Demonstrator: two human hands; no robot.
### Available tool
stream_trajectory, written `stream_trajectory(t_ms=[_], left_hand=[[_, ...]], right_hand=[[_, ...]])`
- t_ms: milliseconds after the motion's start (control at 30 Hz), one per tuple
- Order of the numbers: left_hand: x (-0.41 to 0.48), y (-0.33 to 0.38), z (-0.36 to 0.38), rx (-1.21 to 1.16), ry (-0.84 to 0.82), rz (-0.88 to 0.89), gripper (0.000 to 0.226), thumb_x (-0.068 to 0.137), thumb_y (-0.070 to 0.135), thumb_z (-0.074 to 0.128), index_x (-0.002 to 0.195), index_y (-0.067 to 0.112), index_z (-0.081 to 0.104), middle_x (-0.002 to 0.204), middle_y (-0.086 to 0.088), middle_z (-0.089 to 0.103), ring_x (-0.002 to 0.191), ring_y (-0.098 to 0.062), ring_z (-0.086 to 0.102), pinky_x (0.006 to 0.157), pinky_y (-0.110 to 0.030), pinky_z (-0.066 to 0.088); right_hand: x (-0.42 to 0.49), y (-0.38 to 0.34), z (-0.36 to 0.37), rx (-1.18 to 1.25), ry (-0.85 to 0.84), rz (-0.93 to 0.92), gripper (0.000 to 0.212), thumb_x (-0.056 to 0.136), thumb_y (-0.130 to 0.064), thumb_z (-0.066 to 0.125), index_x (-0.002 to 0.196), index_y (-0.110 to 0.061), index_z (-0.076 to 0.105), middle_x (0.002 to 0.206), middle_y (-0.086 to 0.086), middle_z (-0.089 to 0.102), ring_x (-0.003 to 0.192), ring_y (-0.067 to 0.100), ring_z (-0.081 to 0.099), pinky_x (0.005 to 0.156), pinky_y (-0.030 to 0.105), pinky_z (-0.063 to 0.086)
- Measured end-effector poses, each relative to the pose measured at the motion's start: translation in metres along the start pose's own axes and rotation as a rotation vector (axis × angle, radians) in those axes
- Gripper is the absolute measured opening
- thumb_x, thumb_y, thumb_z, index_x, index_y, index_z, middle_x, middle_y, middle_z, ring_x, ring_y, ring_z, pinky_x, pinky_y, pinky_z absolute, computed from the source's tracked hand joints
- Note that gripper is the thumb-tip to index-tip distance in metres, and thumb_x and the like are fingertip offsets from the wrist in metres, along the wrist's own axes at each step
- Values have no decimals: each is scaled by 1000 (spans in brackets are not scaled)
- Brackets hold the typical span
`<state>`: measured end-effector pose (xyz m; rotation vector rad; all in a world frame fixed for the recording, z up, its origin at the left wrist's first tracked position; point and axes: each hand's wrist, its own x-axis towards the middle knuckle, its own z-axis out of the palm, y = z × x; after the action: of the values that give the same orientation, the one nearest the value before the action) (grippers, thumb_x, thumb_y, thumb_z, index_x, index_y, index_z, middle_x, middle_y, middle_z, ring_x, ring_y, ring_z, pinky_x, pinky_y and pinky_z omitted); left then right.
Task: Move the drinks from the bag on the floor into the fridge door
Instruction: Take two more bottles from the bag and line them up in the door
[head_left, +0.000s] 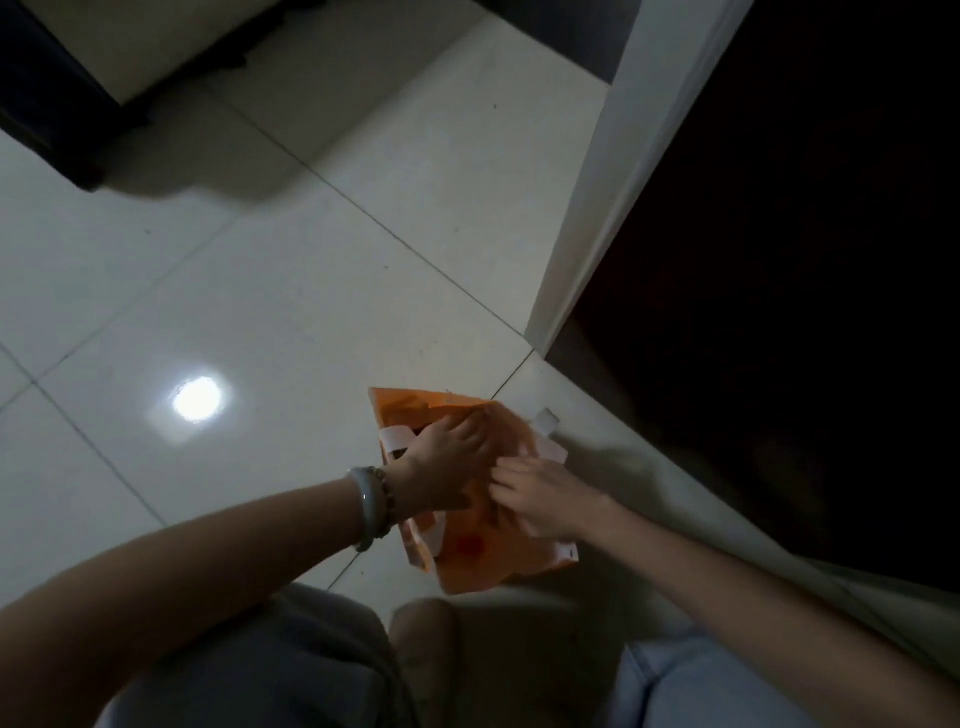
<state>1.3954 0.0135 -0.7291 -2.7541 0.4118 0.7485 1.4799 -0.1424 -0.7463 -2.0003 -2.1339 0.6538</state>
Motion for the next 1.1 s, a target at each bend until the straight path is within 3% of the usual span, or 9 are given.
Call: stream_trajectory(t_ms=[200,367,500,600,700,833,900,967,1100], left_hand=[[-6,8,43,364,-138,49,75,82,27,63,143,11,22,148,-13,28,136,-35,23,114,-49,13],[-22,-5,74,235,-183,103,54,83,3,58,132,9,37,143,-13,38,134,-34,28,115,-48,10],[-34,-19,68,160,-135,116,63,72,37,73,130,25,51,136,0,52,128,-21,43,110,-37,27],[-35,-20,63,211,-134,166,65,61,32,79,122,36,57,126,11,59,120,-11,52,111,-33,24],[-39,-20,64,124,-16,110,53,32,37,85,82,47,71,89,24,69,88,2,65,103,-27,38],[-46,-18,43,141,-138,204,58,80,26,67,134,29,46,140,4,46,132,-17,38,110,-32,26],[-35,-15,33,219,-159,237,50,94,13,47,140,17,30,149,-5,30,138,-25,22,113,-36,12],[-34,-15,32,242,-173,221,43,93,9,47,134,14,36,143,-9,37,134,-28,28,112,-39,16],[-47,-31,43,339,-137,119,26,59,20,79,81,30,68,85,10,69,90,-12,62,87,-27,46]], right_hand=[[19,1,24,-121,19,39,26,74,-12,67,100,-11,66,109,10,66,106,27,58,95,42,47],[46,0,30,-183,-228,62,33,81,-8,60,114,-11,57,122,12,55,116,28,46,100,41,36],[74,1,47,-305,-481,-63,30,81,-8,63,111,-10,58,121,10,56,114,28,49,98,43,41],[89,6,77,-450,-635,-155,7,83,-15,63,89,-12,65,104,6,64,115,29,53,99,46,41],[90,18,111,-716,-697,-230,11,85,-25,59,90,-19,67,112,6,65,133,36,34,113,58,10],[89,26,129,-925,-846,-176,41,89,-42,47,128,-32,51,149,5,35,142,38,-1,94,66,-24],[85,37,151,-818,-822,10,49,83,-61,37,131,-49,36,144,-18,39,141,35,-13,106,54,-25],[79,40,150,-658,-472,86,51,73,-73,24,123,-60,29,126,-41,44,140,31,-18,113,26,-14],[70,7,81,-635,-349,-374,31,85,-29,60,116,-26,56,122,1,60,126,39,40,104,52,33]])
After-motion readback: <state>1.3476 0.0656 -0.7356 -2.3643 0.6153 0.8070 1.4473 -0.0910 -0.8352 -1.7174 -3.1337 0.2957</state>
